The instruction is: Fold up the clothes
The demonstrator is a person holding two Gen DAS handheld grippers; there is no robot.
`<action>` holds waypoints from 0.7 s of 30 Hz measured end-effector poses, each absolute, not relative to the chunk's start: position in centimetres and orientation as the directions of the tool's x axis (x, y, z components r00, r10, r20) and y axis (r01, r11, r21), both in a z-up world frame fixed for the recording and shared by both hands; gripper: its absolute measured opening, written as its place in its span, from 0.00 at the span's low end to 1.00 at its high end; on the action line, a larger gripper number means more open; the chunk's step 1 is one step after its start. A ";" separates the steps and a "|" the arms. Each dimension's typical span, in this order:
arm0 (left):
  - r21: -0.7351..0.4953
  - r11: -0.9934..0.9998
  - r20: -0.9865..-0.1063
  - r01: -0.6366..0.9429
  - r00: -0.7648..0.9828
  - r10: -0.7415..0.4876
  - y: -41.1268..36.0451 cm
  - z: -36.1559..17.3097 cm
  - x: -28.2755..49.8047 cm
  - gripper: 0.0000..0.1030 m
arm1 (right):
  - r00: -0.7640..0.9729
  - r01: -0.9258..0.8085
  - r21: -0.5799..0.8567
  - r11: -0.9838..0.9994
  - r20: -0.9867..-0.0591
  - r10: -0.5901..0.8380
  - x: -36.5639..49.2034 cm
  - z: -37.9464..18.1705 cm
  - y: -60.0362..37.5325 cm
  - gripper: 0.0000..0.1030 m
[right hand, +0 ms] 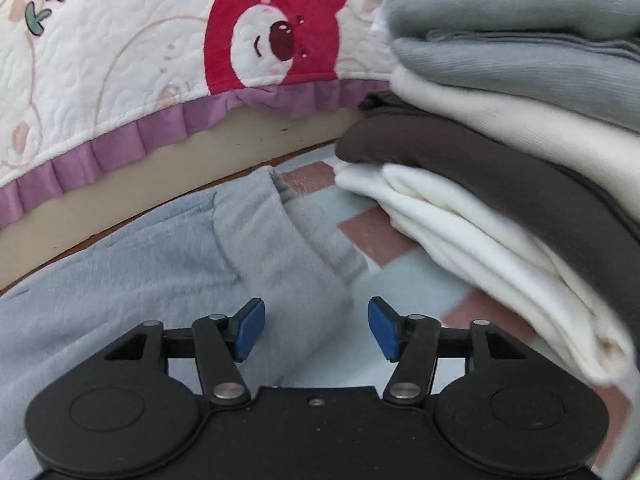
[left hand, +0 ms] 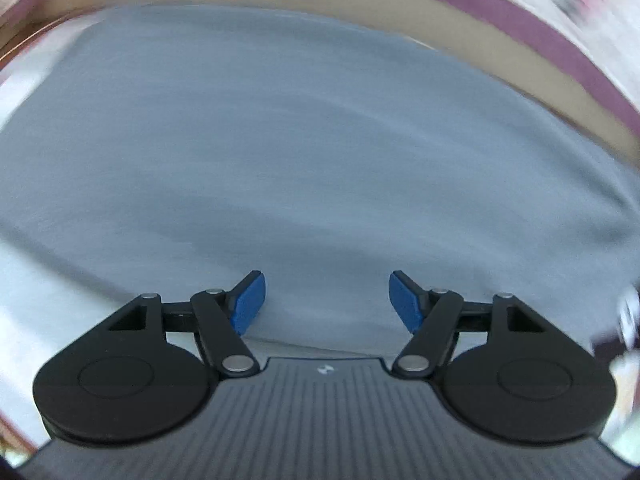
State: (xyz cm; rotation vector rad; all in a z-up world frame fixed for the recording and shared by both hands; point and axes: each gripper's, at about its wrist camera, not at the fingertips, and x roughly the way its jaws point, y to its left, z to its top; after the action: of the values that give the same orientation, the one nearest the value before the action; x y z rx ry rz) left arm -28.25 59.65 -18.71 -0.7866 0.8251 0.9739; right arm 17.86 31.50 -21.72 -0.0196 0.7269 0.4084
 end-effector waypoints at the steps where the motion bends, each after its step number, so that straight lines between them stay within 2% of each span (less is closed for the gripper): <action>1: -0.203 0.301 -0.862 -0.932 0.316 0.396 60.7 -18.8 -30.4 0.66 | 0.656 -0.376 0.148 0.915 -0.655 0.375 17.1 -21.5 31.4 0.60; 6: -0.199 0.001 -0.847 -0.980 0.173 0.503 65.0 -19.3 -40.3 0.66 | 0.485 -0.567 0.247 0.786 -0.671 0.561 13.5 -21.7 32.7 0.60; 9: -0.204 -0.145 -0.848 -0.968 0.101 0.521 66.7 -20.3 -44.5 0.66 | 0.253 -0.637 0.417 0.648 -0.680 0.688 11.8 -22.7 34.4 0.60; 12: -0.185 -0.205 -0.837 -0.961 0.044 0.545 67.9 -20.6 -46.4 0.66 | 0.083 -0.635 0.527 0.565 -0.680 0.728 9.6 -23.9 36.3 0.60; 13: -0.211 -0.218 -0.831 -0.953 0.058 0.553 68.2 -20.6 -47.0 0.67 | 0.051 -0.641 0.536 0.550 -0.685 0.726 8.8 -24.2 36.8 0.60; 15: -0.339 -0.240 -0.794 -0.910 0.140 0.591 68.3 -21.0 -48.4 0.74 | -0.011 -0.656 0.552 0.515 -0.689 0.725 7.2 -24.5 37.8 0.62; 18: -0.443 -0.227 -0.744 -0.867 0.215 0.633 68.5 -21.1 -49.0 0.70 | -0.111 -0.695 0.568 0.441 -0.691 0.714 6.3 -24.2 39.6 0.63; 20: -0.415 -0.214 -0.747 -0.884 0.197 0.635 68.8 -21.1 -48.4 0.25 | -0.119 -0.702 0.559 0.440 -0.703 0.702 6.3 -23.6 40.2 0.63; 21: -0.397 -0.216 -0.751 -0.892 0.181 0.635 68.9 -21.1 -48.1 0.20 | -0.141 -0.682 0.588 0.436 -0.690 0.710 6.4 -23.6 40.1 0.61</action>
State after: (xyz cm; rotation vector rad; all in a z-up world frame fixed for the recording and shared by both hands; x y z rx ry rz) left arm -48.14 68.90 -21.11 -1.0762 0.3179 1.4426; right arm 6.39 40.08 -23.57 0.0298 1.2178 1.2038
